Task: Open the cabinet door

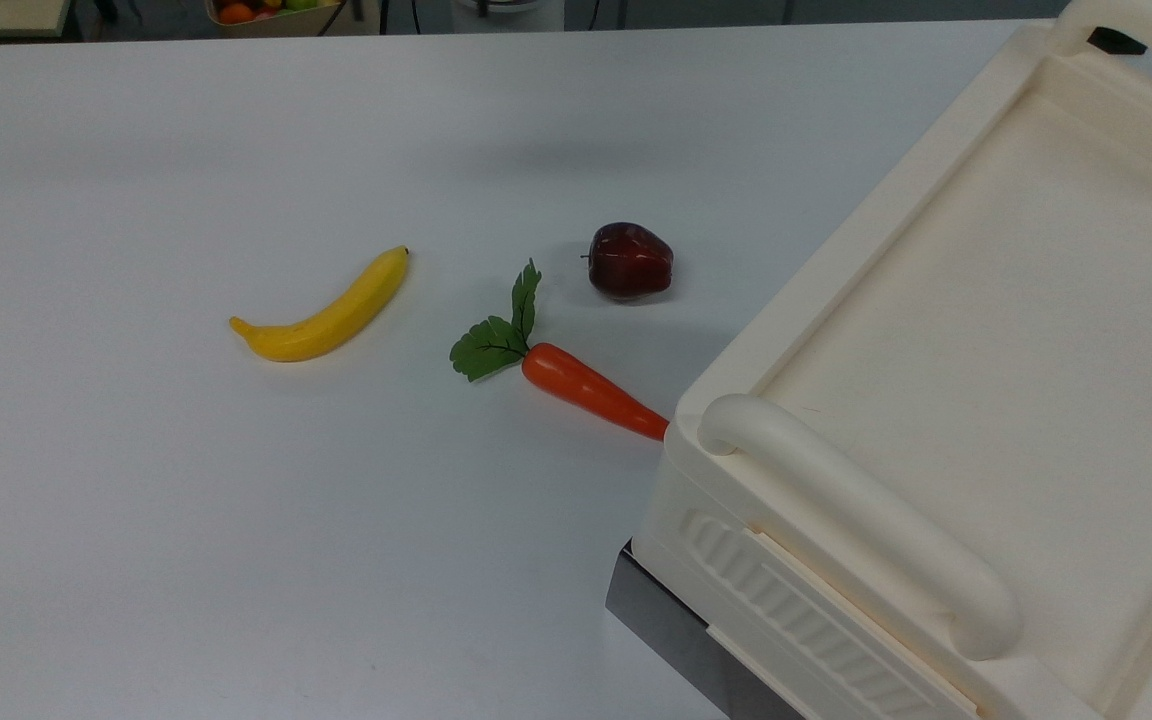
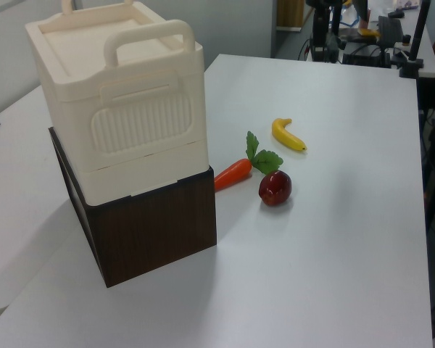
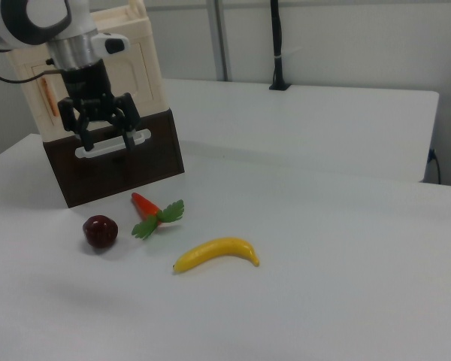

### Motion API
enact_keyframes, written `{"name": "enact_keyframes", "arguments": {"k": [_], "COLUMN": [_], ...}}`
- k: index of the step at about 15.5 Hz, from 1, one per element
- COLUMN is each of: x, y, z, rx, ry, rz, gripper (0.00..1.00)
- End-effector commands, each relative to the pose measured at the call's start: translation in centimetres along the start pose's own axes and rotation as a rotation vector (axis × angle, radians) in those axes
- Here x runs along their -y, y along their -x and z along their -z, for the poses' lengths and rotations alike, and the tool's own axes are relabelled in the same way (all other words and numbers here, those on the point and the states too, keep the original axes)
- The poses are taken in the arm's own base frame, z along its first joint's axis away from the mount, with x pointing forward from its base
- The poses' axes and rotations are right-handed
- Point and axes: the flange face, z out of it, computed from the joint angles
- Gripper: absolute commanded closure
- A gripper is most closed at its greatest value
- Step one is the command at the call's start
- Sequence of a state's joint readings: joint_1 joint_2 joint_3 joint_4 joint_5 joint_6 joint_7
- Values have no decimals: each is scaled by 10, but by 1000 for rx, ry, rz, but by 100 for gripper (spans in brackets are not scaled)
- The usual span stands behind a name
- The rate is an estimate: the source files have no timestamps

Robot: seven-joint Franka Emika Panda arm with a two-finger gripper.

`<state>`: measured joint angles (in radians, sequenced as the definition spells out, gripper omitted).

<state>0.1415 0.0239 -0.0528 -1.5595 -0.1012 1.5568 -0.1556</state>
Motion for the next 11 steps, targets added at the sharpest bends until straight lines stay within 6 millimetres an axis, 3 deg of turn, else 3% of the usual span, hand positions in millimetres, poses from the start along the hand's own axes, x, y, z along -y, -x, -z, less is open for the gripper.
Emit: {"name": "enact_keyframes", "arguments": {"k": [1, 3, 6, 7, 11], "x": [23, 38, 57, 74, 123], "y": [-10, -16, -27, -34, -60], "z": [26, 43, 52, 62, 54], "rx": [-109, -189, -301, -375, -457], "ry": [-129, -189, -308, -315, -298], "rz": [172, 271, 390, 432, 501], "gripper": [0, 0, 0, 0, 0]}}
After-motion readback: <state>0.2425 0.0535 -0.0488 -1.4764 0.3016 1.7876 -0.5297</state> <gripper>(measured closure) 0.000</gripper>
